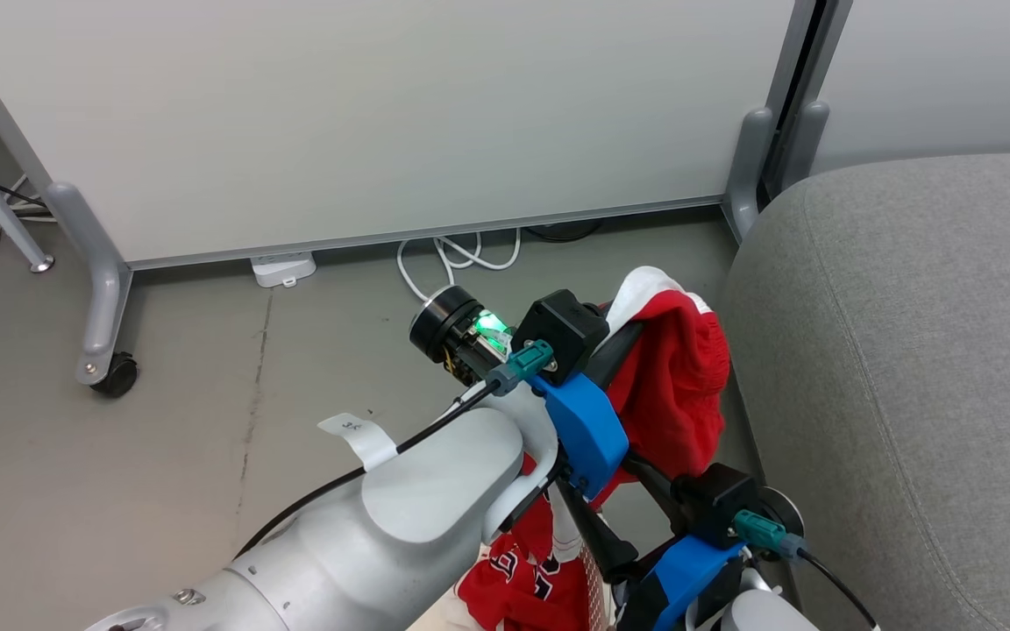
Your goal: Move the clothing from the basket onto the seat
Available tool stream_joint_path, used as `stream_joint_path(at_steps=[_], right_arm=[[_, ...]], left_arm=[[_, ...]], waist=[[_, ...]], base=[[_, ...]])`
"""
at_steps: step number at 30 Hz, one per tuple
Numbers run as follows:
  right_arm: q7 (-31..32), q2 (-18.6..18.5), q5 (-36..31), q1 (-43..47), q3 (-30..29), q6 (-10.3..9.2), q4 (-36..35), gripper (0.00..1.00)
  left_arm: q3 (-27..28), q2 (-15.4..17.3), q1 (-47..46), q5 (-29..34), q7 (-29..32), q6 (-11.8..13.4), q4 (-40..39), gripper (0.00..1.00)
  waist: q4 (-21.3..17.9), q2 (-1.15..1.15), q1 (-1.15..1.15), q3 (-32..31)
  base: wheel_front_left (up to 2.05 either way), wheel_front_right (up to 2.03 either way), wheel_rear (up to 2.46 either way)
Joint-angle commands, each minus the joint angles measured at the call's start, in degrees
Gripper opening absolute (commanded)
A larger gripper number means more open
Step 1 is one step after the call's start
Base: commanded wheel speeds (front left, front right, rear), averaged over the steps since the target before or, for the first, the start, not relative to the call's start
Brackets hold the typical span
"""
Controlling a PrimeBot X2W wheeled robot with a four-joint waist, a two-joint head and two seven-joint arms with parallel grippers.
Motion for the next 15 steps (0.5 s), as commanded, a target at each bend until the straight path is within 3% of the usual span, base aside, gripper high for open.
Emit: stream_joint_path(at_steps=[1,15], right_arm=[[-0.6,-0.1,0.3,-1.0,0.4,0.03,0.5,1.00],[-1.7,-0.1,1.0,-4.9,-1.4,0.03,6.7,1.00]], left_arm=[[-0.2,0.0,-1.0,-0.3,-0.3,0.4,-0.1,0.00],[-0.7,0.0,-0.9,-0.9,-0.3,0.6,-1.1,0.00]], waist=[[0.0,0.00,0.00,0.1],[0.8,0.00,0.00,0.3]], base=[[0.00,0.00,0.00],[0.00,0.00,0.00]])
